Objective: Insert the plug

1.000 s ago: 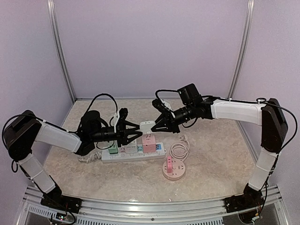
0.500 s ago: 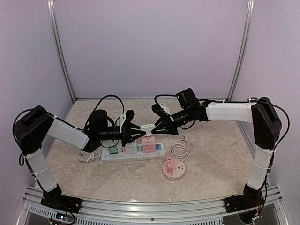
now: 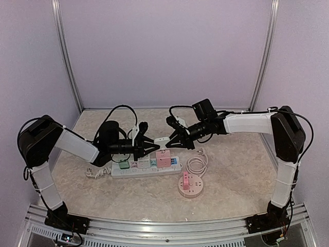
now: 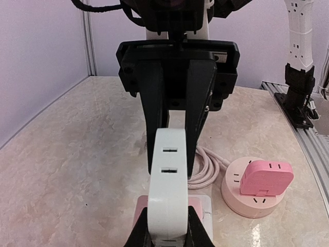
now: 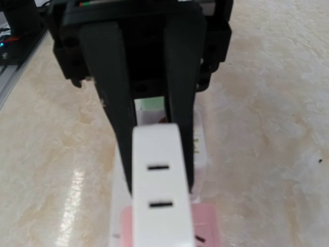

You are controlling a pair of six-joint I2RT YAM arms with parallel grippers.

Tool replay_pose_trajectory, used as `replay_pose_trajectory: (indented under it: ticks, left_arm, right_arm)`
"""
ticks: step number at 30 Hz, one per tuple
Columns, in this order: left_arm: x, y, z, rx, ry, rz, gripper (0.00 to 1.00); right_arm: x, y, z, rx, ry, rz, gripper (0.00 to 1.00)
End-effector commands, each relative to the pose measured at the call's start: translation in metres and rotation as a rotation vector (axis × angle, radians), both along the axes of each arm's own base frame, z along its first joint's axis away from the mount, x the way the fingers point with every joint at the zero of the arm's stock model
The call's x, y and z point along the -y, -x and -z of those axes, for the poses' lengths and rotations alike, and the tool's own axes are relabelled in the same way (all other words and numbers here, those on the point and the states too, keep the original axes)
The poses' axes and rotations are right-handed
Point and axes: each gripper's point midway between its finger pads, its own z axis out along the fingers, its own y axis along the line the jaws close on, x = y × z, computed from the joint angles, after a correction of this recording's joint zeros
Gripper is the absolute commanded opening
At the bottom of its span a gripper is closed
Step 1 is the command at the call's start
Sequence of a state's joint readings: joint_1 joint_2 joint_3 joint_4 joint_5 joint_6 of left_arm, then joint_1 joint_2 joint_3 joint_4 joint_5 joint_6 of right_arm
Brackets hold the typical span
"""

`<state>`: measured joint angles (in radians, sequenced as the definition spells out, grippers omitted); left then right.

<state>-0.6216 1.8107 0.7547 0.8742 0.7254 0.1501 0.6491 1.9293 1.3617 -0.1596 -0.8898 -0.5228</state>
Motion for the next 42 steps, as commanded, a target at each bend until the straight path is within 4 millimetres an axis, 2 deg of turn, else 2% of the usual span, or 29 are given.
replay_pose_trajectory:
  ticks: [1,7,17,36,42]
  left_arm:
    - [-0.001,-0.018,0.005,0.045,-0.027,-0.047,0.0]
    - [-0.002,-0.022,0.012,0.023,-0.044,-0.044,0.0]
    - [-0.004,-0.016,0.02,0.017,-0.081,-0.026,0.0]
    - [-0.002,-0.009,0.04,0.011,-0.137,-0.002,0.0]
    - [0.001,0.004,0.063,-0.007,-0.191,0.036,0.0]
  right_arm:
    - [0.0,-0.005,0.008,-0.022,0.0,0.016,0.0]
    - [-0.001,-0.006,0.011,-0.041,0.003,0.013,0.0]
    - [-0.004,-0.007,0.013,-0.073,-0.013,0.011,0.0]
    - [0.002,0.001,0.028,-0.12,0.032,0.024,0.0]
    - [0.007,0.005,0.051,-0.147,0.099,0.05,0.0]
